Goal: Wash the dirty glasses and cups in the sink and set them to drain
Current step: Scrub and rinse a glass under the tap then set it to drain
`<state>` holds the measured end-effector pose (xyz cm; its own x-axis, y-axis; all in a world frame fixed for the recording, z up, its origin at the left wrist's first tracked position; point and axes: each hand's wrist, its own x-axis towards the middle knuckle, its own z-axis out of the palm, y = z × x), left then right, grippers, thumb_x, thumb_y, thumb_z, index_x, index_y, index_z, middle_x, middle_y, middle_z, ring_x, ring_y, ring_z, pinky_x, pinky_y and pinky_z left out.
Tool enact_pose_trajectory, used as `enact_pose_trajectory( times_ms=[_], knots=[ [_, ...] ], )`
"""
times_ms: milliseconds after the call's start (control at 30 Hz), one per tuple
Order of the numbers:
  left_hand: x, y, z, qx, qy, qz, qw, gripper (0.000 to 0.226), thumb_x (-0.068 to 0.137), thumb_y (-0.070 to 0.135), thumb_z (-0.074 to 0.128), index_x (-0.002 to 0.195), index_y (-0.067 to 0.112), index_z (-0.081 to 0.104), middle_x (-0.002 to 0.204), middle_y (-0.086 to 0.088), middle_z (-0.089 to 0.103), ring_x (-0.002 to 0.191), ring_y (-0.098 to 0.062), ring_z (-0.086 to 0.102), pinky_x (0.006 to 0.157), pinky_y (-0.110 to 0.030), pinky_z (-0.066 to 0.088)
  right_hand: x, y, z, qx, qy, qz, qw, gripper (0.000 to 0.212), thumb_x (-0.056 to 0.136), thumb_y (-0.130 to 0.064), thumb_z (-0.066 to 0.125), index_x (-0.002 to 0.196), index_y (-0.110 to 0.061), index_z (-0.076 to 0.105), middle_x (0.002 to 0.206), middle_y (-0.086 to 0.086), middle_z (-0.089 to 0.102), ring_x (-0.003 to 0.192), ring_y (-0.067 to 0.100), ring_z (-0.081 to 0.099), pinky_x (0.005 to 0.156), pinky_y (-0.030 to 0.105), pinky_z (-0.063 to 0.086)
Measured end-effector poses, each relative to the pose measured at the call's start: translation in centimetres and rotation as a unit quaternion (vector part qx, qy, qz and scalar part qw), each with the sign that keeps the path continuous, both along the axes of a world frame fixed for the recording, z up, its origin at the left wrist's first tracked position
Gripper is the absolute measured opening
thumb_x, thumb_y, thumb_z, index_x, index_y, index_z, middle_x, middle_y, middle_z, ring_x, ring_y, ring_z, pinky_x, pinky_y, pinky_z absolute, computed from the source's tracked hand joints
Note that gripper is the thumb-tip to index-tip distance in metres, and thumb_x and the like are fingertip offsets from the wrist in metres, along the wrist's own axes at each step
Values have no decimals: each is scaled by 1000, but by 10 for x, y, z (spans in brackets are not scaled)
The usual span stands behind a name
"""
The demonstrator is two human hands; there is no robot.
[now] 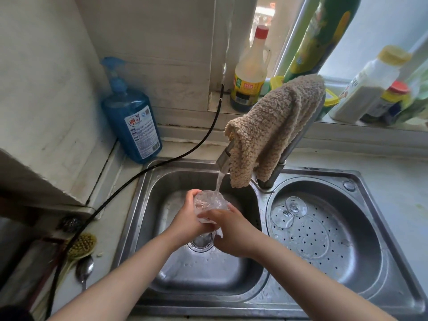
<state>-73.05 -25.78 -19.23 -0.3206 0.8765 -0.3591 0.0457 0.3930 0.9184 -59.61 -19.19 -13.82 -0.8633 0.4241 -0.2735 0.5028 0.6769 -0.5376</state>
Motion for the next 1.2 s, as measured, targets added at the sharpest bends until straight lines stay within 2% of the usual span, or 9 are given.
enact_pose_trajectory(
  times_ms=[100, 233, 467, 633, 733, 833, 933, 1100, 1200],
  knots=[
    [-4, -3, 5, 0, 3, 2, 1000, 87, 53, 17, 88, 118, 37, 35, 113, 2, 60, 102, -15, 64, 85, -40, 57, 13, 14, 0, 115, -12, 78, 990, 48, 75, -2, 53, 116, -26, 59, 121, -7, 61, 124, 13, 48, 119, 49, 8],
    [-3, -5, 8, 2, 8, -5, 1000, 82, 57, 10, 86, 118, 33, 35, 111, 3, 59, 98, -11, 64, 81, -32, 57, 22, 36, -8, 321, 26, 153, 935, 39, 61, -9, 65, 95, -28, 71, 105, -12, 70, 118, 14, 59, 103, 55, 26],
    [-4, -8, 15, 18, 6, -26, 999, 89, 62, 8, 88, 129, 30, 35, 117, 9, 56, 103, -4, 59, 77, -24, 56, 19, 35, -11, 285, 111, 125, 944, 21, 65, -15, 80, 78, -26, 68, 76, -11, 64, 78, 12, 67, 107, 36, 31],
    [8, -8, 14, 43, 129, 87, 987, 95, 58, 13, 90, 136, 29, 38, 108, 10, 61, 96, -10, 61, 84, -30, 52, 11, 25, -3, 277, 121, 93, 949, 16, 69, -15, 74, 80, -22, 65, 76, -7, 63, 73, 18, 62, 78, 32, 45],
    [22, -8, 4, 51, 107, 194, 974, 84, 51, 23, 87, 126, 23, 50, 106, 4, 66, 95, -20, 65, 84, -38, 54, 5, 16, 2, 264, 137, 79, 951, 19, 68, -11, 75, 80, -21, 66, 75, -7, 63, 70, 19, 61, 67, 29, 49],
    [24, -2, -8, 37, 19, 225, 974, 75, 42, 33, 80, 114, 19, 62, 101, -1, 72, 96, -23, 68, 87, -46, 55, 6, 13, 1, 262, 151, 67, 951, 16, 70, -9, 74, 80, -20, 67, 76, -7, 65, 70, 19, 61, 73, 30, 46],
    [23, 0, -7, 28, 0, 197, 980, 66, 42, 34, 82, 104, 17, 66, 94, 1, 73, 91, -19, 69, 81, -34, 56, 12, 15, -1, 232, 170, 61, 956, 11, 76, -13, 62, 82, -21, 67, 81, -7, 66, 76, 19, 62, 86, 30, 41],
    [21, 3, -3, 30, 19, 127, 991, 32, 69, 21, 76, 98, 27, 64, 92, 2, 72, 90, -19, 69, 78, -31, 55, 14, 22, 0, 147, 119, 111, 976, 43, 75, -17, 68, 118, -20, 63, 126, -3, 62, 117, 17, 56, 112, 39, 26],
    [21, 4, 0, 38, 21, 123, 991, 32, 70, 25, 71, 101, 29, 64, 96, 4, 72, 93, -16, 68, 84, -37, 56, 13, 22, 1, 115, 89, 114, 983, 49, 79, -18, 63, 128, -19, 57, 138, -4, 53, 129, 15, 46, 117, 40, 17]
  ],
)
